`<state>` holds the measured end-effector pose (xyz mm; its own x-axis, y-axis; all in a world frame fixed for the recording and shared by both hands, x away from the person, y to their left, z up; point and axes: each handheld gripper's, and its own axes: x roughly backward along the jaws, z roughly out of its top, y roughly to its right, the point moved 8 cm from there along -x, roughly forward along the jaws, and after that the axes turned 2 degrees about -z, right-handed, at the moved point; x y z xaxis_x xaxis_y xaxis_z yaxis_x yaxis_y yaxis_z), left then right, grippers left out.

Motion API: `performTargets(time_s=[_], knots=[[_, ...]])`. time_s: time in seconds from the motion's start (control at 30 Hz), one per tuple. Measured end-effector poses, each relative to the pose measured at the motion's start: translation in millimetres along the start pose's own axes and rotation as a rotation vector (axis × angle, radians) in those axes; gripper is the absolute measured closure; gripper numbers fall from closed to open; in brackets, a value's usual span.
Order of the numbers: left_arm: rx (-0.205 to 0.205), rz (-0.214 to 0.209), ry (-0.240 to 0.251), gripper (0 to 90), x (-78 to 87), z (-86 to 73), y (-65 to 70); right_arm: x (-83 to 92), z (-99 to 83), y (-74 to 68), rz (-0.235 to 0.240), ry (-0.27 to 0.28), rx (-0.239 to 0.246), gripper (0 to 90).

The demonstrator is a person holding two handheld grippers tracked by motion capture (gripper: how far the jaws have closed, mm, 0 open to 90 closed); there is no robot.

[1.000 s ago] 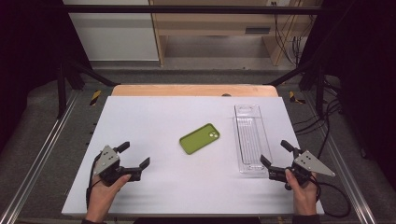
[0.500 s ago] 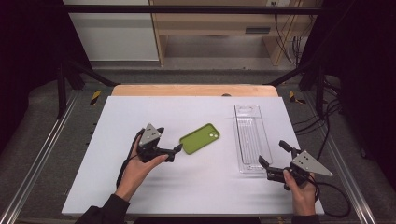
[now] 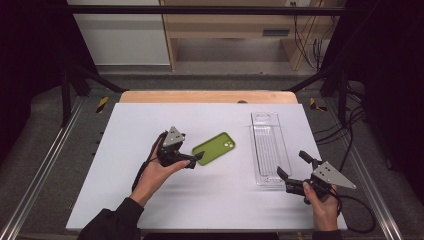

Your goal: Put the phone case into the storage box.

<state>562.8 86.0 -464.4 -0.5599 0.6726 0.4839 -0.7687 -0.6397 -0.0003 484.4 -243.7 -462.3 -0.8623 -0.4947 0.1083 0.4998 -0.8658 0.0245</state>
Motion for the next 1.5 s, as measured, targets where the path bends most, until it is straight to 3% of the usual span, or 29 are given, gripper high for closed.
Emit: performTargets(time_s=[0.4, 0.87, 1.03, 1.33, 1.5], knots=[[-0.031, -0.001, -0.062, 3.9, -23.1, 5.7, 0.5, -0.1, -1.1, 0.6, 0.0, -0.007, -0.012, 3.6], [-0.032, -0.003, -0.076, 4.8, -43.3, 17.3, 5.8, -0.1, -0.5, 1.4, -0.002, -0.002, -0.017, 3.5], [-0.033, 0.003, -0.086, 5.3, -49.3, 16.3, 6.2, 0.2, -0.3, 1.5, -0.001, 0.0, -0.02, 3.4], [-0.031, 0.002, -0.159, 11.6, -58.0, 4.2, 7.0, 0.0, -0.9, 1.8, -0.003, -0.006, -0.02, 3.3], [-0.033, 0.0, -0.168, 12.9, -60.4, 2.9, 10.1, 0.2, -0.6, 2.2, -0.002, -0.002, -0.02, 3.3]])
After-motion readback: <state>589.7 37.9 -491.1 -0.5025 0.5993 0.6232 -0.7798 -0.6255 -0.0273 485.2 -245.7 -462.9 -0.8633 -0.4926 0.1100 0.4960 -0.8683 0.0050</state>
